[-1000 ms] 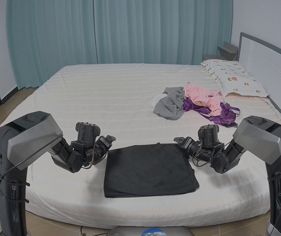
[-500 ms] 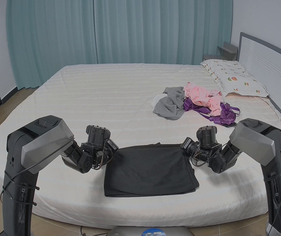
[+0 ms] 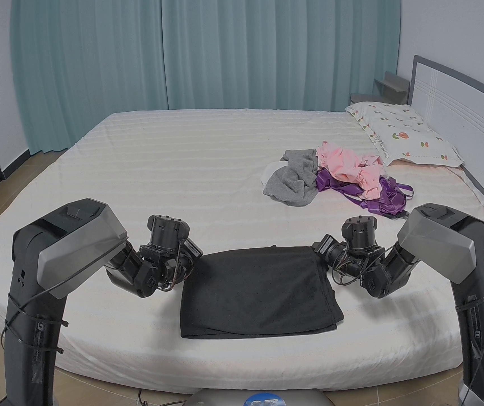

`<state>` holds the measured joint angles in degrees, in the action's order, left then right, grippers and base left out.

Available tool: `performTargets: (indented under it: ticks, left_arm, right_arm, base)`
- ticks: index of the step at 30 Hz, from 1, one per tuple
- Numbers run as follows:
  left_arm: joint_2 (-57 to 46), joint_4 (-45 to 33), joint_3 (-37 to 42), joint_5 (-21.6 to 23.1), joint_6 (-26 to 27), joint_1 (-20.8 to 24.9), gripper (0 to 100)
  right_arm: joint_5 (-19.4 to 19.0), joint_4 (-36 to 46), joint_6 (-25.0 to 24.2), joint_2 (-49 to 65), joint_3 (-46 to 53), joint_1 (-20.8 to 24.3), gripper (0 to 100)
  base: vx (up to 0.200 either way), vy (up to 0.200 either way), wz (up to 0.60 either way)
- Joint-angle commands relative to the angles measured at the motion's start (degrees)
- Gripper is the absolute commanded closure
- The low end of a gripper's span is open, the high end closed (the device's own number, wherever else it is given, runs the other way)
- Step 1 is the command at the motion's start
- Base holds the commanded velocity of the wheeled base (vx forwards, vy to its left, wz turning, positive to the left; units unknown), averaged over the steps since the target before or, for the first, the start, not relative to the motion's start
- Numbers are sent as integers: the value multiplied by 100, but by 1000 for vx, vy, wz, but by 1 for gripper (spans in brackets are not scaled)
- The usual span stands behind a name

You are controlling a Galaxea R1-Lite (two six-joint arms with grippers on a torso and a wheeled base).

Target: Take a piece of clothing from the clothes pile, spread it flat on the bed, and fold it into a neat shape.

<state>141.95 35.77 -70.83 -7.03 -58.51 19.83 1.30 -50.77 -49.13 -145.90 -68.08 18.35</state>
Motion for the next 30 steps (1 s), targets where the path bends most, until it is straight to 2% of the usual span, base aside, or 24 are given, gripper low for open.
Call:
performTargets:
  ticks: [1,4,6,11,14,20,30]
  left_arm:
    - [-62,-8,69,0,-2,-23,0]
    - [-352,-8,377,18,-20,-94,0]
    - [-721,18,851,97,-20,-111,0]
    - [-1407,537,2205,616,-20,-111,0]
    - [-1591,932,2750,888,-28,-94,0]
    - [-1556,1134,2864,941,-64,-23,0]
    - [-1284,1178,2609,906,-55,-41,0]
  right_arm:
    - [-51,-126,-53,246,208,2,0]
    - [-218,-240,-246,712,744,-51,0]
    - [-368,-354,-396,1019,1236,-86,0]
    - [-587,-1040,-721,1670,2651,-165,0]
    - [-623,-1558,-976,1898,3337,-191,0]
    - [-754,-2349,-1415,1810,3882,-147,0]
    - [-790,-2411,-1574,1740,4014,-156,0]
  base:
    - [0,0,0]
    - [0,0,0]
    - [0,0,0]
    - [0,0,0]
    - [0,0,0]
    - [0,0,0]
    - [0,0,0]
